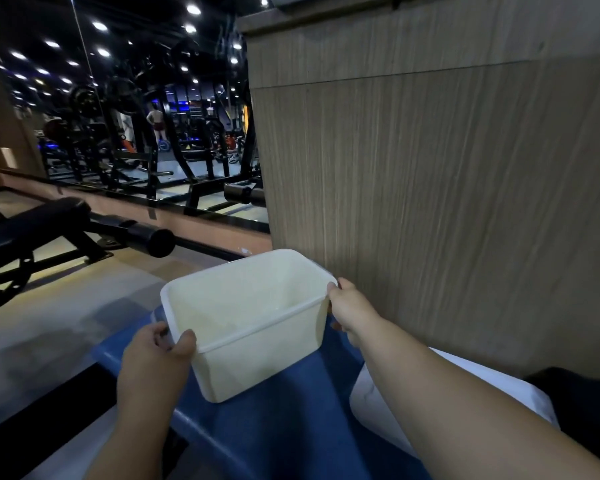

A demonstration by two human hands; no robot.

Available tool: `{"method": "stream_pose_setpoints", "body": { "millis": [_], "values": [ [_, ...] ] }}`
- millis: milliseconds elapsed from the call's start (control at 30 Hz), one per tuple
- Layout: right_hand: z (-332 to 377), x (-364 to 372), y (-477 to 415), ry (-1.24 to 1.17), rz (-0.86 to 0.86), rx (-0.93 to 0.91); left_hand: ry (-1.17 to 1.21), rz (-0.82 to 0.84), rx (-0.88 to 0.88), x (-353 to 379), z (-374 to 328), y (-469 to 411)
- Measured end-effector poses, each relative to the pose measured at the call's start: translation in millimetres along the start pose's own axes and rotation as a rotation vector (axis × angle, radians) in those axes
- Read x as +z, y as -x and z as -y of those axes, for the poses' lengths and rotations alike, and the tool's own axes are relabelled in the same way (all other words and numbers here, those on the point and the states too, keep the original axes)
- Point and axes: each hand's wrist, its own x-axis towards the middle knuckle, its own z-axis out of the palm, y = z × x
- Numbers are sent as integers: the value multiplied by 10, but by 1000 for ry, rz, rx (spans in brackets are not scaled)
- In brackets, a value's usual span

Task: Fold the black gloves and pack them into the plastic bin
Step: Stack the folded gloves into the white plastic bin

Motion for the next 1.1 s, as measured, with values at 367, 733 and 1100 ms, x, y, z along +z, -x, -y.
{"method": "stream_pose_setpoints", "body": {
  "millis": [367,733,1100],
  "values": [
    [-147,-273,296,66,-25,-102,-59,44,53,-135,-90,243],
    [-682,-995,1106,79,-246,-165,71,207,245,10,-129,857],
    [-1206,-1793,1713,109,-445,-113,225,384,303,628,-309,1307]
  ]
}}
